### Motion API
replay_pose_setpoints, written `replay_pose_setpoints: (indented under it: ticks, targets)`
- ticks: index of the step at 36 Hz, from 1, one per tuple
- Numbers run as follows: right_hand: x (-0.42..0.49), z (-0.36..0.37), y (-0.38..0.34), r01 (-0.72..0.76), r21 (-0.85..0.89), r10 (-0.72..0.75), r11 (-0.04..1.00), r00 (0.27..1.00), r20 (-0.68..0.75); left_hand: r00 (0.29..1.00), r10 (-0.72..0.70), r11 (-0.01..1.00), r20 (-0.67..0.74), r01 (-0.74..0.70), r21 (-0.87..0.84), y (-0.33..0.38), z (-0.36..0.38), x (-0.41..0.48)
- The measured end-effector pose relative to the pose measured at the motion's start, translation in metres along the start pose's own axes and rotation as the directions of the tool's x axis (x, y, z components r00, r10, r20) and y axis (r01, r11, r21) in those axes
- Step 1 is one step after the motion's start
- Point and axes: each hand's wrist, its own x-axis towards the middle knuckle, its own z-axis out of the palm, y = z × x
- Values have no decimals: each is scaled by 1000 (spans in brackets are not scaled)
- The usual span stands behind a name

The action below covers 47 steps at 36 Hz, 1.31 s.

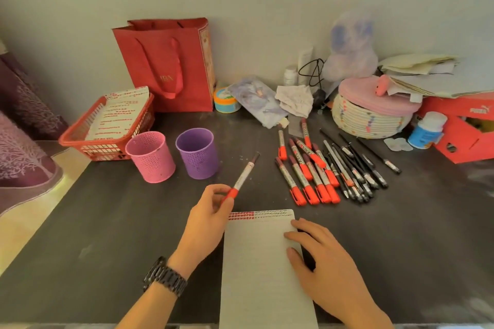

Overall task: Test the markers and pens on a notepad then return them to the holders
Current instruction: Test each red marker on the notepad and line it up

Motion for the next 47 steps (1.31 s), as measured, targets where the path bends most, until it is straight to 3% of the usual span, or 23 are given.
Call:
replay_pose_setpoints:
  ticks: [3, 7, 10, 12, 16, 20, 24, 30, 38, 43, 47]
  targets:
    - [3, -7, -6, -34, 100, 38, 994, 999, -37, 1000, 31, 996, 5, -30, -85, -1, -3, -31]
    - [6, -20, -23, -183, 411, 237, 893, 968, -84, 991, 130, 977, 36, -122, -175, 6, 1, -66]
    - [8, -27, -44, -219, 653, 276, 725, 961, 17, 981, 188, 967, 45, -177, -185, 14, 9, -83]
    - [8, -29, -56, -276, 806, 313, 523, 942, 120, 975, 213, 971, 60, -204, -128, 18, 17, -90]
    - [4, -28, -72, -286, 922, 435, 261, 887, 152, 954, 291, 956, 74, -287, -53, 22, 25, -96]
    - [-3, -23, -82, -237, 963, 492, 130, 859, 145, 952, 294, 951, 84, -300, 70, 27, 29, -96]
    - [-9, -18, -93, -162, 984, 497, -71, 850, 175, 933, 350, 883, 82, -358, 304, 31, 39, -101]
    - [-9, -20, -104, -60, 966, 571, -253, 797, 199, 943, 332, 867, 28, -316, 384, 33, 56, -111]
    - [1, -31, -100, 24, 832, 588, -554, 719, 371, 943, 322, 830, -85, -238, 504, 36, 52, -108]
    - [3, -27, -102, 33, 788, 588, -615, 685, 431, 904, 391, 785, -176, -227, 577, 41, 57, -106]
    - [2, -22, -100, 0, 793, 578, -609, 685, 443, 879, 453, 736, -150, -274, 618, 39, 53, -105]
